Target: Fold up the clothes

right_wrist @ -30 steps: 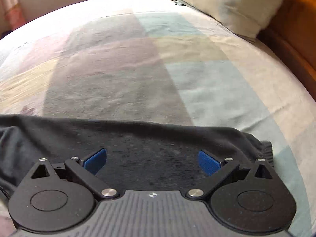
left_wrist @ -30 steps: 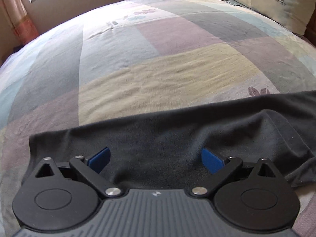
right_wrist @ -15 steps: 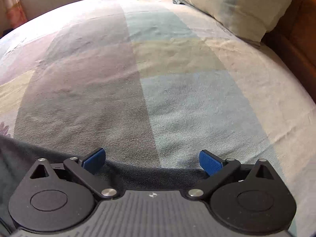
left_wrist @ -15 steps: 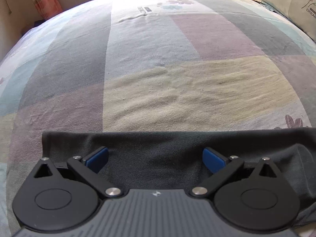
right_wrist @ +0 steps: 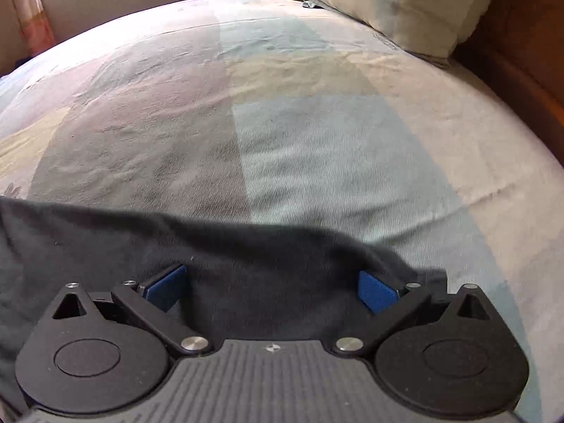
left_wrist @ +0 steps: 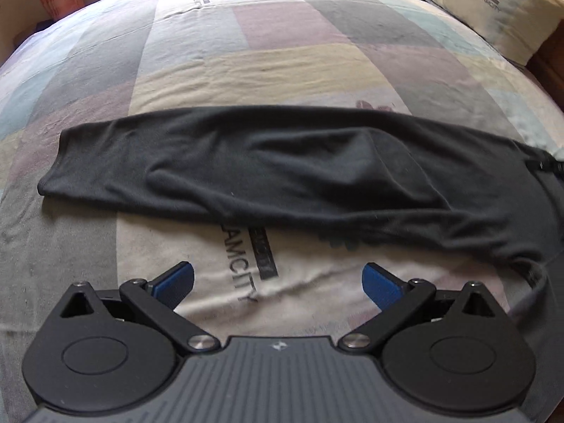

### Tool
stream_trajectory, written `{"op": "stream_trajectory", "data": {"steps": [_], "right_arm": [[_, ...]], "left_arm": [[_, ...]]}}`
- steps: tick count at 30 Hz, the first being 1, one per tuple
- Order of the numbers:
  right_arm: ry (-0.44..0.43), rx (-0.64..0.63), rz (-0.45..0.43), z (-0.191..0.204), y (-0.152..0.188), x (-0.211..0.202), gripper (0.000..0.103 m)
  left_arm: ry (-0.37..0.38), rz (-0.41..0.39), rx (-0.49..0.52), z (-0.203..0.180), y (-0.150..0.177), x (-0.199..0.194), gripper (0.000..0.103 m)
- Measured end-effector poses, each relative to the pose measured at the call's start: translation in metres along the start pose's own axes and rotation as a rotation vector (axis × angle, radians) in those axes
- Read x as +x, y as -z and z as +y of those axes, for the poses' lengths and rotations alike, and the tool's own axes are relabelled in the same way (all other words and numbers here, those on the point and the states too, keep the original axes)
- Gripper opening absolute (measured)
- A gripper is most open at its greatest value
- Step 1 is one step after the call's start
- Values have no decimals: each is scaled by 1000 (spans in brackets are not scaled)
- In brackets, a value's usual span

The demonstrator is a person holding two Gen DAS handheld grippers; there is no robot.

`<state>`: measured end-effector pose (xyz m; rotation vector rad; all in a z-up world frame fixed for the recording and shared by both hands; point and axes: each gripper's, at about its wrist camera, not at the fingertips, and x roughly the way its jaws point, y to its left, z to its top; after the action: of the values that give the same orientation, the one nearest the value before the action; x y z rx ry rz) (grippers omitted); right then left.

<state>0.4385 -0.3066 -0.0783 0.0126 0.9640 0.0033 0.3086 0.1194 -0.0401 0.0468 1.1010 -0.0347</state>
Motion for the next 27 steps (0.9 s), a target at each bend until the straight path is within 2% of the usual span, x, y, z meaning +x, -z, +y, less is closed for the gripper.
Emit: {"op": "stream_trajectory", "data": {"steps": [3,6,9,12,16,18,21,25,27], "right_arm": [[-27,-37,20,6,-8,-15,103],[-91,-178,11,26,9,-52,103],[-157,-319,53,47,49,-85,103],[-222,-435,101,65,106,-112,103],[-236,-418,190,83,168,-120,103],[-215,-398,132,89,185,-126,103],[-217,-358,100,89,190,-127,103],[-234,-382,121,87,184,-125,103],[-243,-395,128,87,182,-124,103]], "left_arm": [[7,23,23,-10,10,-11,101],[28,33,39,-15,26,-31,101],[19,53,53,-19,55,-48,101],[7,74,34,-22,91,-60,101],[14,82,-59,-28,137,-61,101],[-6,93,-102,-30,156,-55,101],[-37,109,-156,-25,177,-45,101],[-25,71,-206,-12,187,-47,102],[-27,78,-272,3,187,-51,102]]}}
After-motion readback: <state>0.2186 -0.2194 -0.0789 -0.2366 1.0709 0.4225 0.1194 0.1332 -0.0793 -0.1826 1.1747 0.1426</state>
